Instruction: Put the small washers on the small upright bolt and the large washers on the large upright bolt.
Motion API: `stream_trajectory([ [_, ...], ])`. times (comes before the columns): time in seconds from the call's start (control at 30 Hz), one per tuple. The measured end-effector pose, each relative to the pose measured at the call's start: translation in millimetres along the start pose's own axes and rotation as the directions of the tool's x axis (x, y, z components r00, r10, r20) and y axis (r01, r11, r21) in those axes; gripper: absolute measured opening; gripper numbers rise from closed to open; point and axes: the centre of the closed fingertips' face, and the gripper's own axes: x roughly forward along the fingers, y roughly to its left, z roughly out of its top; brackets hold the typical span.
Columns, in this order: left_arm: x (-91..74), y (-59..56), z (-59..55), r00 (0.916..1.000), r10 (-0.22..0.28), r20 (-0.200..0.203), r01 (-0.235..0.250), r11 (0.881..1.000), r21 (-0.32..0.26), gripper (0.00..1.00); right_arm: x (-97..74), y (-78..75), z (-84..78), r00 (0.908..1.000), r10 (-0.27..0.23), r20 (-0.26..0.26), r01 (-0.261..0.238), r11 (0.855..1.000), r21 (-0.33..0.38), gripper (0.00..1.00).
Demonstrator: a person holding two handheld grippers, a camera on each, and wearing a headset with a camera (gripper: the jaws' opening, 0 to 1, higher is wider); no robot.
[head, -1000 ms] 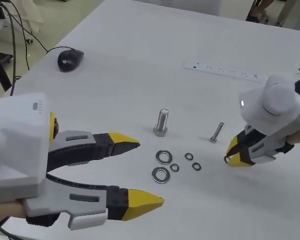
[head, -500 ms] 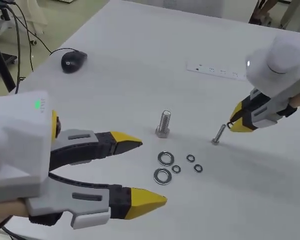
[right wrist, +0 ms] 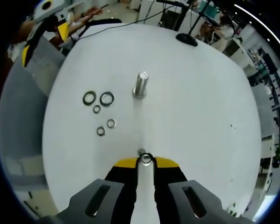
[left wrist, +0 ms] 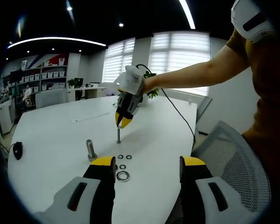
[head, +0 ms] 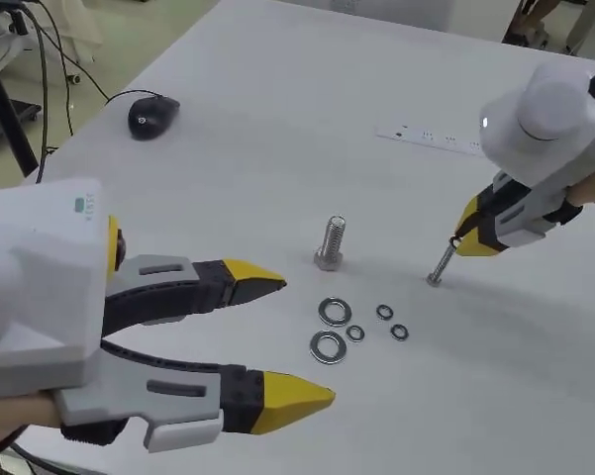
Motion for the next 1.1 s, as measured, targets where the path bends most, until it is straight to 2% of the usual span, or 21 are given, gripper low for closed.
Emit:
stream_trajectory([
  [0.43, 0.3, 0.9, -2.7, 1.0, -0.003, -0.005, 0.003, 1.0, -0.01, 0.54, 11.9, -3.7, -4.3, 0.9999, 0.01, -0.014, -0.01, 1.0, -0.006, 0.12],
  [0.83, -0.3, 5.1, -1.3, 1.0, 0.007, 0.001, -0.007, 1.0, -0.014, 0.54, 34.0, -0.9, -11.2, 0.9988, 0.036, -0.033, -0.036, 0.999, -0.008, 0.13],
  [1.1, -0.5, 6.0, -3.1, 1.0, 0.01, -0.001, -0.01, 1.0, -0.022, 0.54, 48.2, 3.4, -13.1, 0.9987, 0.045, -0.023, -0.045, 0.999, -0.008, 0.13],
])
